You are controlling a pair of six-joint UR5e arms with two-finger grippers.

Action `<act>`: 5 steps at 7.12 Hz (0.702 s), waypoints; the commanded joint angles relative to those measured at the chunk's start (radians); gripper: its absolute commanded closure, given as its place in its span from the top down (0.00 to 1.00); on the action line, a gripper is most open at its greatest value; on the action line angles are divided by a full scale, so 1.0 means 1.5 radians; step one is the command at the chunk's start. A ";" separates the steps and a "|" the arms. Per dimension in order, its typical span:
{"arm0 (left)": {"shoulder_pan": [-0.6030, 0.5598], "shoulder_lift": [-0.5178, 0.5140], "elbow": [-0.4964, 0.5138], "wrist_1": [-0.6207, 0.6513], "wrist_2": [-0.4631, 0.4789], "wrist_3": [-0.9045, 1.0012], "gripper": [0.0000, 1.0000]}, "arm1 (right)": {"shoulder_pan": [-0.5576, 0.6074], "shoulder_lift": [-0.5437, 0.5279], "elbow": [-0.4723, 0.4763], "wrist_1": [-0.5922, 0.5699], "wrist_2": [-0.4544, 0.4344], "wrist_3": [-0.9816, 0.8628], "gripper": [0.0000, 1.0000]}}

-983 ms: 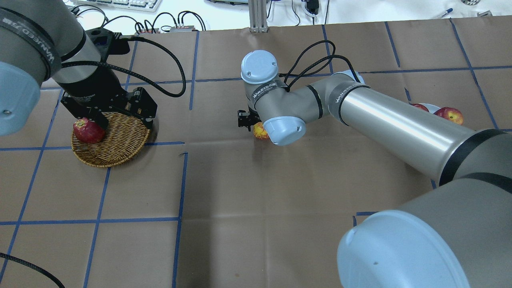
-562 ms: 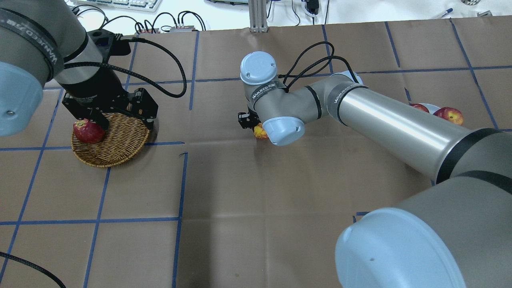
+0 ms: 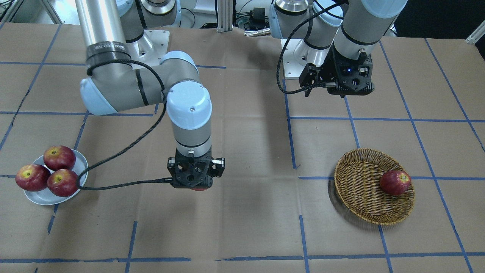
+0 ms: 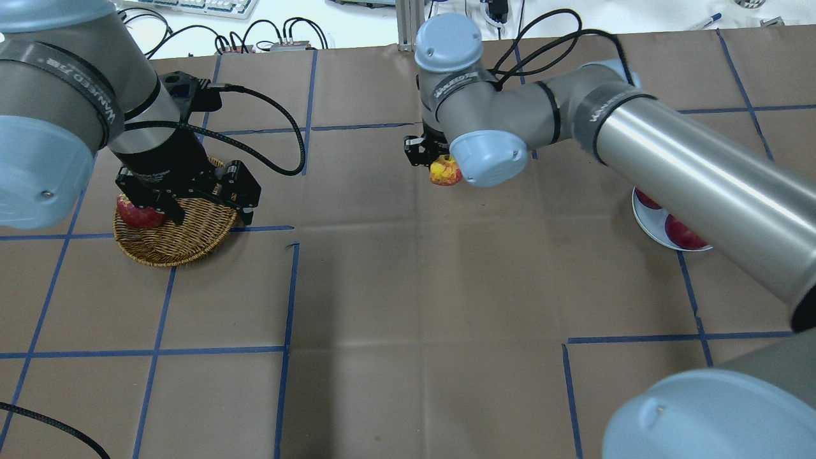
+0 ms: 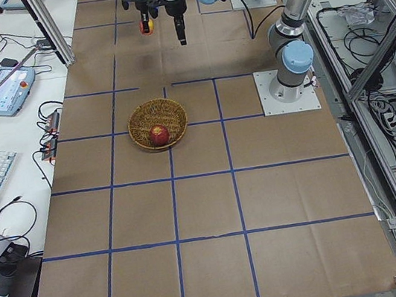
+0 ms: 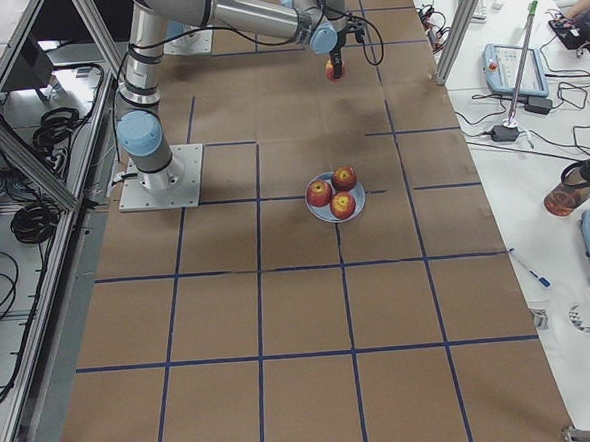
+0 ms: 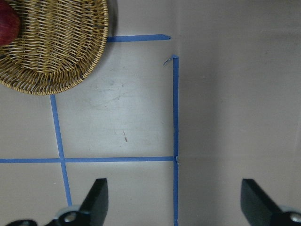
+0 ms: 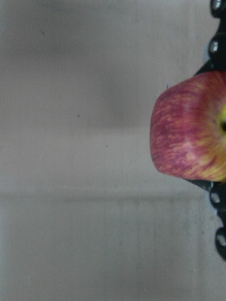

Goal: Transfer apple from basket to plate
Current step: 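Close the right gripper on the apple and lift it toward the plate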

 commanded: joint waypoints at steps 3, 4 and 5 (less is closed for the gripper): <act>-0.003 0.004 -0.005 0.015 0.001 0.001 0.99 | -0.267 -0.101 0.057 0.108 0.006 -0.382 0.50; -0.003 0.005 -0.005 0.014 0.001 0.002 0.99 | -0.335 -0.104 0.073 0.106 0.007 -0.487 0.50; -0.003 0.005 -0.006 0.014 0.001 0.001 0.99 | -0.388 -0.104 0.089 0.100 0.011 -0.566 0.50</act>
